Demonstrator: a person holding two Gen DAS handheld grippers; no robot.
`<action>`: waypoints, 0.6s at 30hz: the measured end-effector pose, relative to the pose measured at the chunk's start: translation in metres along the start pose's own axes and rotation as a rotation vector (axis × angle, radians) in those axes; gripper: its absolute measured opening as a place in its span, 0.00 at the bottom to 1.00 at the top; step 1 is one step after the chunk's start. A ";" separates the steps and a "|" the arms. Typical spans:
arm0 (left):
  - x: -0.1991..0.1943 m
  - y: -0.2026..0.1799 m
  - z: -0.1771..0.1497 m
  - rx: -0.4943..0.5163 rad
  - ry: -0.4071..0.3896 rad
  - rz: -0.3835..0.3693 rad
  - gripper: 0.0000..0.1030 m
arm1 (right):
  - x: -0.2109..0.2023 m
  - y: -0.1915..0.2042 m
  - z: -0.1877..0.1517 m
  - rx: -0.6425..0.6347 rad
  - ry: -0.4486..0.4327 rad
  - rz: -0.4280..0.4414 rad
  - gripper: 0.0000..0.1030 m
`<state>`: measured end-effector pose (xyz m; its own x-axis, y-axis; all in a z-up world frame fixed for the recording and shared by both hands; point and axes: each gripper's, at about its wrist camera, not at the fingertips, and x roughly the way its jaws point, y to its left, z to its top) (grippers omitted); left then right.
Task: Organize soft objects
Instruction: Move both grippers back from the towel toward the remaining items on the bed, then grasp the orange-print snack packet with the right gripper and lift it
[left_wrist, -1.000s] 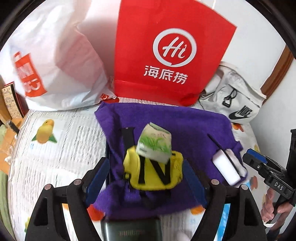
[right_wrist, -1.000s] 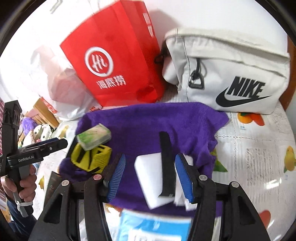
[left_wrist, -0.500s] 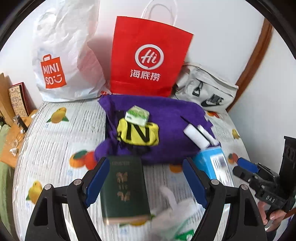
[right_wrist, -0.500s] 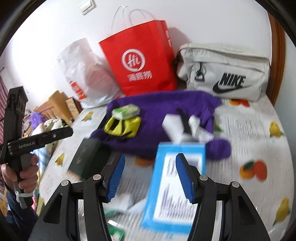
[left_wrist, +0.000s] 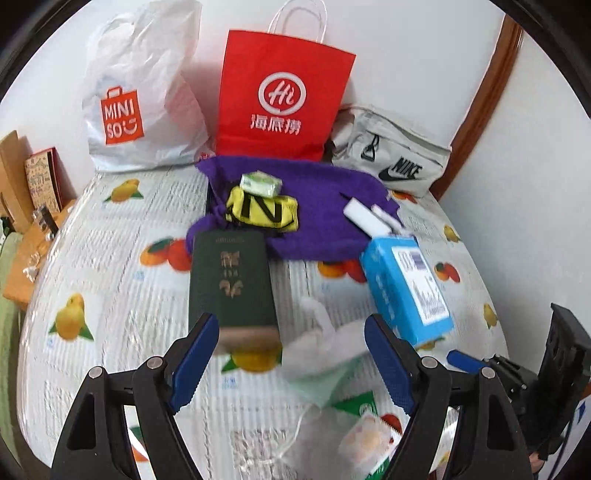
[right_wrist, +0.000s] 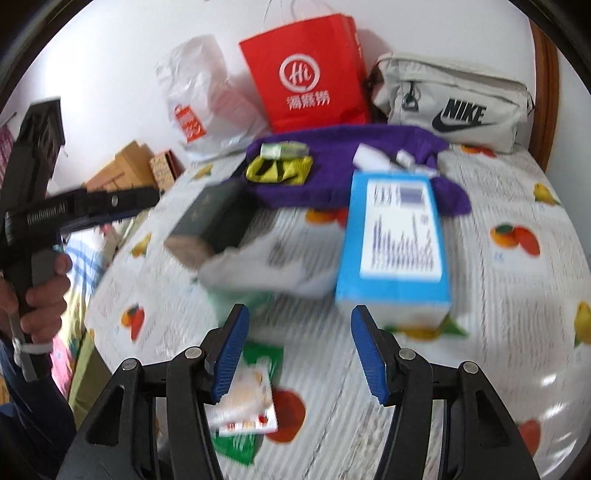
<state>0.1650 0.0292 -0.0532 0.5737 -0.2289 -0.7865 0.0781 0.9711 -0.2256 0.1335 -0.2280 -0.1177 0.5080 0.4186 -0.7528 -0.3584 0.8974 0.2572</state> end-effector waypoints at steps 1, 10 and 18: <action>0.001 0.000 -0.005 -0.001 0.005 -0.002 0.78 | 0.001 0.002 -0.006 -0.002 0.010 -0.002 0.56; 0.005 0.003 -0.045 0.001 0.046 -0.005 0.78 | 0.010 0.016 -0.057 -0.033 0.075 0.021 0.55; 0.014 0.007 -0.071 0.002 0.081 -0.017 0.78 | 0.026 0.013 -0.081 -0.003 0.129 0.043 0.43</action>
<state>0.1153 0.0281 -0.1065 0.5046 -0.2498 -0.8264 0.0886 0.9671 -0.2383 0.0785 -0.2163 -0.1831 0.3871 0.4350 -0.8130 -0.3803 0.8786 0.2890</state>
